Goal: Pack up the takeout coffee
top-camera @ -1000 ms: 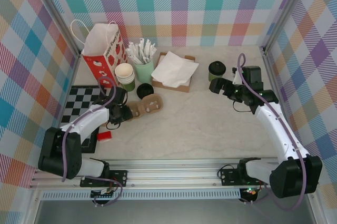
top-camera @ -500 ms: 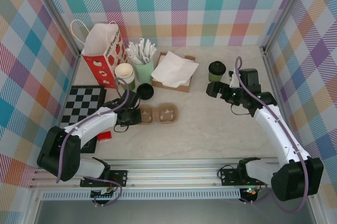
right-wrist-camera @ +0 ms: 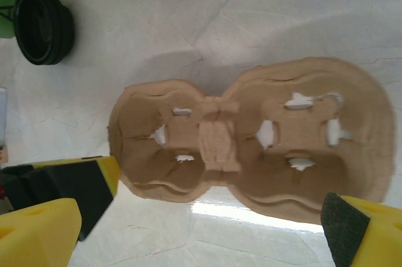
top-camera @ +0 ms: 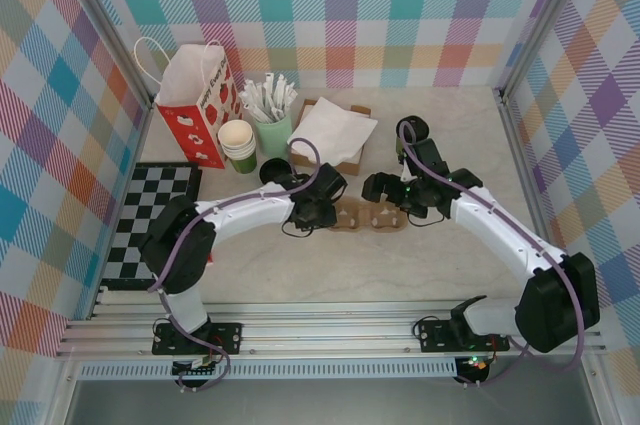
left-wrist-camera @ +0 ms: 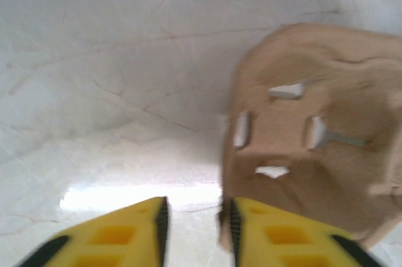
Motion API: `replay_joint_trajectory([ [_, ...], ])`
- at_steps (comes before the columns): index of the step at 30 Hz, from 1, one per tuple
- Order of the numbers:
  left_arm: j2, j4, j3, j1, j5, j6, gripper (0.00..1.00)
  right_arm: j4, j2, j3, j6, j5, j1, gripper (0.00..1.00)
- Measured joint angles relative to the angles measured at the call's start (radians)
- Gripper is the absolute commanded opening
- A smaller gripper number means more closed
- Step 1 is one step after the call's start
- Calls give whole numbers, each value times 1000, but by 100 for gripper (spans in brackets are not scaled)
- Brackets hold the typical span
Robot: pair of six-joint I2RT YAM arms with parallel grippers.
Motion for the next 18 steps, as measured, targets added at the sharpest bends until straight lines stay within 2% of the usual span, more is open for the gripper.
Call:
replay_joint_trajectory([
  [4,-37,-22,-25,3,-18,-11,75,-9,0,0,0,23,5,100],
  [8,-209,-103,-74,56,-46,0,90,-36,9,0,-16,55,29,100],
  [10,-325,-146,-74,135,-57,9,94,-50,28,0,-29,68,43,100],
  [14,-524,-239,-16,396,-83,12,98,-57,60,0,-34,88,55,100],
  [18,-515,-337,159,574,-117,3,99,-47,62,0,-30,123,55,100],
])
